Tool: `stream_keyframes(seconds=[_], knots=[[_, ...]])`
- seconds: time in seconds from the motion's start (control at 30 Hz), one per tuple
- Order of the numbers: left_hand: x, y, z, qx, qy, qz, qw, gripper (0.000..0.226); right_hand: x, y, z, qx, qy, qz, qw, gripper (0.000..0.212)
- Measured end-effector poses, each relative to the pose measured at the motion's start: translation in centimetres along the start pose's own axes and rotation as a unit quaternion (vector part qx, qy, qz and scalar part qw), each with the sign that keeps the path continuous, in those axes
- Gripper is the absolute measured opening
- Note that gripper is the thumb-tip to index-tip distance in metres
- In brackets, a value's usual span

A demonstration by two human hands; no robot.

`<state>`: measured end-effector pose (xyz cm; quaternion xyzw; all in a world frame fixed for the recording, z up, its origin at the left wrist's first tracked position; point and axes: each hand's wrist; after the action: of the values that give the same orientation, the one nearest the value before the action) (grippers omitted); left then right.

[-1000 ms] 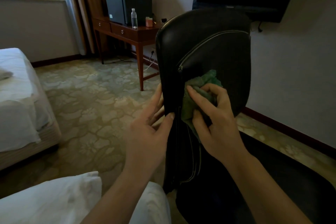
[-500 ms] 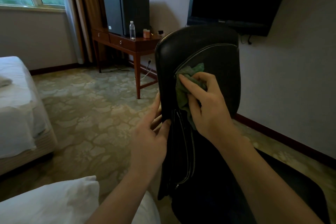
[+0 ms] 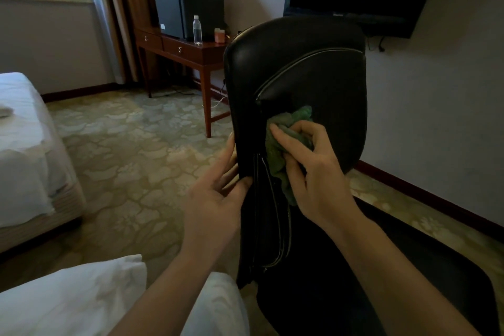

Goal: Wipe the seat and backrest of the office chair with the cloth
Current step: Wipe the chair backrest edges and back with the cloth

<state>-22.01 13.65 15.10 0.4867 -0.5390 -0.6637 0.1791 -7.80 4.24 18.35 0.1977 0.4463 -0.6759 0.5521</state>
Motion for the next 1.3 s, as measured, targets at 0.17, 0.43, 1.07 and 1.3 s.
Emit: stream_keyframes(seconds=[0.17,0.43,1.07,1.3], knots=[[0.3,0.0,-0.1,-0.012,0.003,-0.015,1.000,0.069,2.0,0.0,0.4,0.022,-0.018,-0.037,0.999,0.046],[0.6,-0.2,-0.1,-0.083,-0.004,-0.041,0.996,0.076,-1.0,-1.3,0.9,0.038,0.072,0.004,0.997,0.039],[0.5,-0.8,-0.2,-0.077,-0.001,-0.036,0.996,0.077,-0.7,-0.4,1.1,0.042,0.076,0.009,0.996,0.037],[0.2,-0.9,-0.2,-0.072,0.003,-0.024,0.997,0.079,0.2,-0.4,0.2,-0.004,0.020,-0.022,1.000,0.035]])
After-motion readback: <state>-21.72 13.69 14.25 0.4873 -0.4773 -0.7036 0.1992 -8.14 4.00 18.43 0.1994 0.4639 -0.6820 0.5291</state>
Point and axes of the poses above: each hand's wrist, its own x-axis away from the middle knuckle, its own z-axis out of the back of the hand, y = z × x, and after that the axes turned 4 degrees about y, right-handed
